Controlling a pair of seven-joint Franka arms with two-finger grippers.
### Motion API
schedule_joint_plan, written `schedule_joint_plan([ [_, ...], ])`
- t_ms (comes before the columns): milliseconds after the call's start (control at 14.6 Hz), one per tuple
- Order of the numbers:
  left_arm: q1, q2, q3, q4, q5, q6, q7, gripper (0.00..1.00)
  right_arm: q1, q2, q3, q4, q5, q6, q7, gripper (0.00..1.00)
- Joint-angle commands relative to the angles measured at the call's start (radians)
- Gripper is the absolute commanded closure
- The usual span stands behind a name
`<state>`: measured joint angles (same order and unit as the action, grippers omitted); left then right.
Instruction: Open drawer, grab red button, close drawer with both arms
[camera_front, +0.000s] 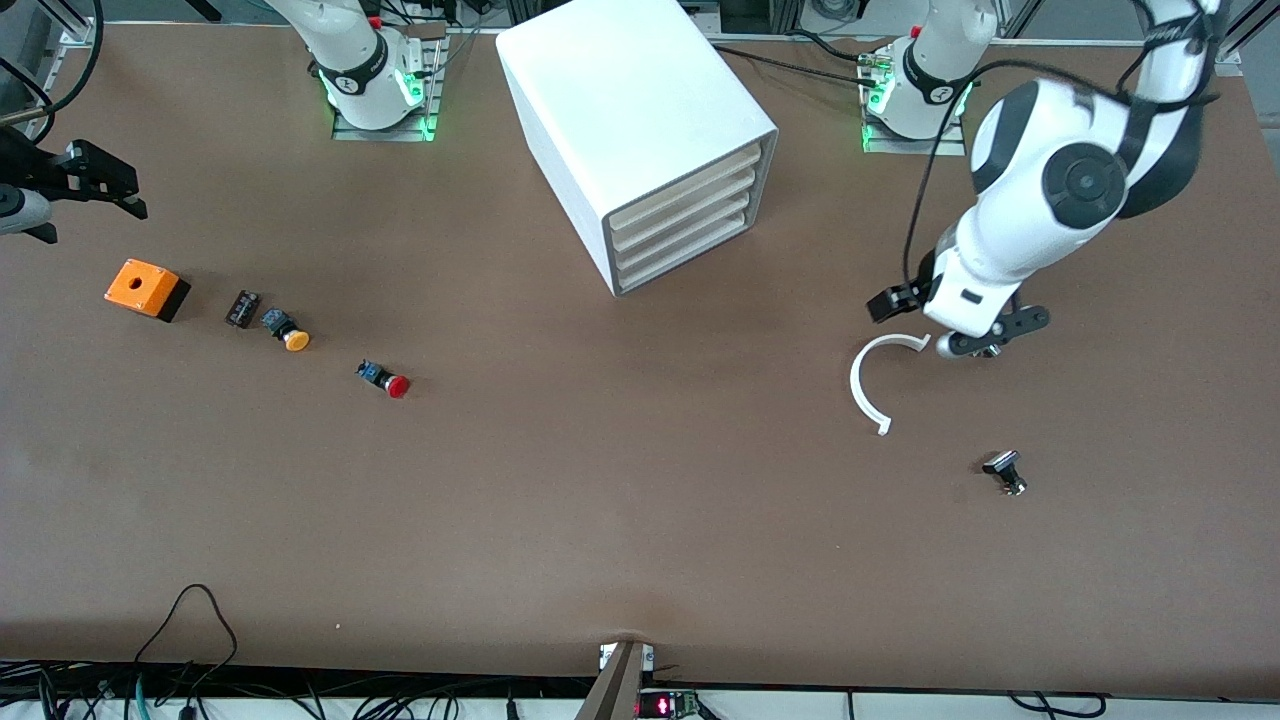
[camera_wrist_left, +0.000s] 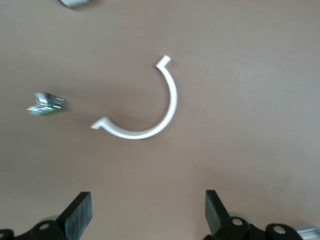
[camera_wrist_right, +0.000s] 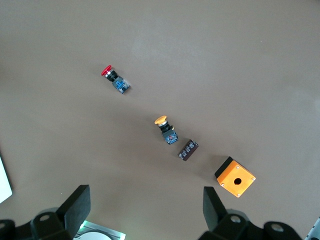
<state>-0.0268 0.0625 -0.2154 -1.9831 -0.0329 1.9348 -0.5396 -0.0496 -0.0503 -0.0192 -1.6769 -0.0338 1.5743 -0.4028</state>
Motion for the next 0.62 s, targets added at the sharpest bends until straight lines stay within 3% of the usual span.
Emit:
schedule_joint_plan([
  [0,0.022,-0.078,0.054,0.03,0.027,-0.088,0.214,0.0,0.007,0.006,-0.005,0.016,-0.011,-0.004,-0.017,0.0],
  [274,0.025,-0.124,0.148,0.162,0.03,-0.253,0.452,0.0,0.005,0.009,-0.005,0.016,0.0,-0.004,-0.019,0.0],
  [547,0.027,-0.122,0.157,0.265,0.077,-0.336,0.494,0.0,-0.001,0.01,-0.011,0.017,0.049,0.0,-0.005,0.0],
])
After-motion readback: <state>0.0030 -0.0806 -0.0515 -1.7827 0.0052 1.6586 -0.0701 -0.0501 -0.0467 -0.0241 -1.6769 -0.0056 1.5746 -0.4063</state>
